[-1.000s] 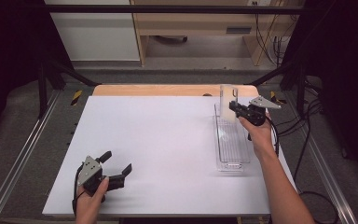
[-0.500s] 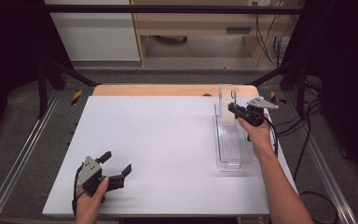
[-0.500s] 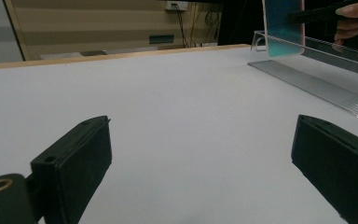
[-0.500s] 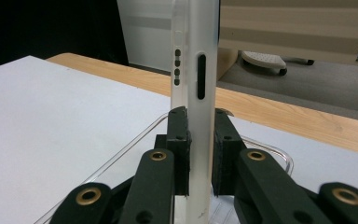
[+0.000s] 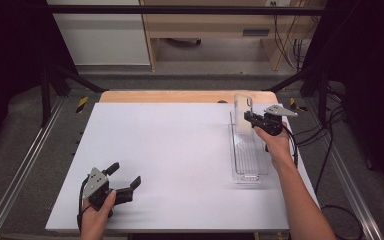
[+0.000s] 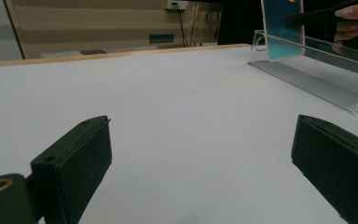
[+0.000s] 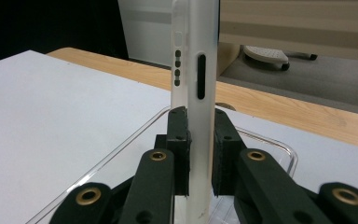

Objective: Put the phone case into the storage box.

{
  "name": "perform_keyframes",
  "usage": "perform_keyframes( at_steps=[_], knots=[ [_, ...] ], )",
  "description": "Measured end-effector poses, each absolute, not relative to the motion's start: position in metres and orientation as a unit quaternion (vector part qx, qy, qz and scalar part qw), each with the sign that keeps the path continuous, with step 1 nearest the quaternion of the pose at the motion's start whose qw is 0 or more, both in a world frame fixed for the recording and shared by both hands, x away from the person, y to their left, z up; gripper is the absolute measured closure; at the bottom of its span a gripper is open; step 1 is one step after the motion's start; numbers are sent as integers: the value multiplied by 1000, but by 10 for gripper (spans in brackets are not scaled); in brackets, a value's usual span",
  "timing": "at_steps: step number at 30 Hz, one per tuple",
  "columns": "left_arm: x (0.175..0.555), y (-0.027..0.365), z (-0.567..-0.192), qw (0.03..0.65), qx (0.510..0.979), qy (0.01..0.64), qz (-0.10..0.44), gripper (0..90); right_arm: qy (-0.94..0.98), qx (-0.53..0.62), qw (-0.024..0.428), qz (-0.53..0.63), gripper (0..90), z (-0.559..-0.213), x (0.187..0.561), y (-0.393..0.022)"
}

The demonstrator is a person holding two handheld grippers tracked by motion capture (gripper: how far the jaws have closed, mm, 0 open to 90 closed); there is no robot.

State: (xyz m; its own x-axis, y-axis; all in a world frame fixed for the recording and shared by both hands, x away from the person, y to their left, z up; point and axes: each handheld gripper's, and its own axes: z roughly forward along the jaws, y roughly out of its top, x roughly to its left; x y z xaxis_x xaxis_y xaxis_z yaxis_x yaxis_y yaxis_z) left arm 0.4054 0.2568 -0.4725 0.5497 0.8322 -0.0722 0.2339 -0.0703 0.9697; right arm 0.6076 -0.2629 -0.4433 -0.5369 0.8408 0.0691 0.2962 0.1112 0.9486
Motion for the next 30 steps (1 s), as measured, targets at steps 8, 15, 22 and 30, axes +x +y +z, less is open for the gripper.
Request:
perform_keyframes(
  at_steps=[8,15,22,30],
  knots=[
    [405,257,-473,557,682,391,267,46,701,407,254,528,809,-444,608,-261],
    [405,257,-473,557,682,391,266,46,702,407,254,527,809,-444,608,-261],
    [405,257,-474,556,684,391,265,45,703,406,253,526,809,-444,609,-262],
    [405,256,-474,557,683,392,263,45,704,406,251,525,809,-444,609,-261]
  ],
)
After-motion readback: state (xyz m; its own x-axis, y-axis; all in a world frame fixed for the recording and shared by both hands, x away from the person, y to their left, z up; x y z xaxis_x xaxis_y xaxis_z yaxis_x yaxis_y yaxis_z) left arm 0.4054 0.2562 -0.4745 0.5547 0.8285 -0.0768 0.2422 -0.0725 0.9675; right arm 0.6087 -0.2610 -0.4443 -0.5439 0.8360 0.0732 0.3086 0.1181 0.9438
